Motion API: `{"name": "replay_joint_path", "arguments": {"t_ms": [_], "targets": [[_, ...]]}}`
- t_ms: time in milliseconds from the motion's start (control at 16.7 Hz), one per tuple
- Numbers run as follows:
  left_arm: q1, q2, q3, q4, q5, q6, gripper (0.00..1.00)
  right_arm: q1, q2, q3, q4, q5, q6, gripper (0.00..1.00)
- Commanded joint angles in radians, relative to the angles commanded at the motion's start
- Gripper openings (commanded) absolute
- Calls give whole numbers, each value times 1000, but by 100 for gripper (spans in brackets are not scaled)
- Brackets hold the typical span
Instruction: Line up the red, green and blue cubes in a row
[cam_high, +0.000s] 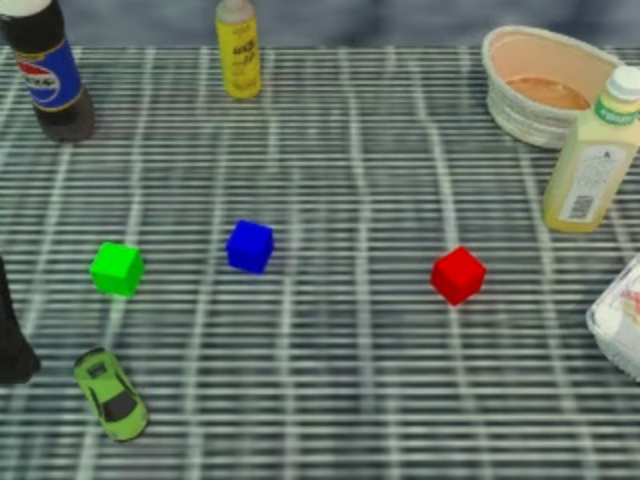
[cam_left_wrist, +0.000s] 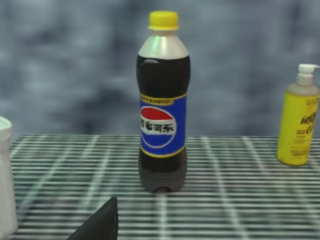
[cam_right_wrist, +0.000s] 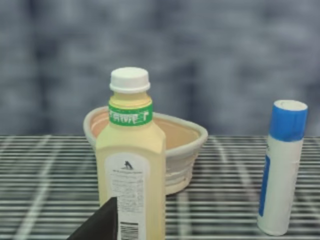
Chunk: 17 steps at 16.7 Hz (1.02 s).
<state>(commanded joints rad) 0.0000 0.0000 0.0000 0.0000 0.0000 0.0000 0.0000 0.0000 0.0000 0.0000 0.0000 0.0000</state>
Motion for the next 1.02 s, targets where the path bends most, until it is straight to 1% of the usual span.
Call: {"name": "replay_joint_path", "arguments": {"t_ms": [240, 480, 660, 1020], "targets": [[0, 0, 0, 0, 0, 0, 100, 10, 30, 30, -21, -1, -2, 100], [0, 0, 0, 0, 0, 0, 100, 60, 218, 210, -137, -3, -16, 100], [0, 0, 0, 0, 0, 0, 100, 114, 469, 423, -271, -1, -33, 100], [0, 0, 0, 0, 0, 0, 100, 245, 1150, 916, -606, 4, -77, 100]]}}
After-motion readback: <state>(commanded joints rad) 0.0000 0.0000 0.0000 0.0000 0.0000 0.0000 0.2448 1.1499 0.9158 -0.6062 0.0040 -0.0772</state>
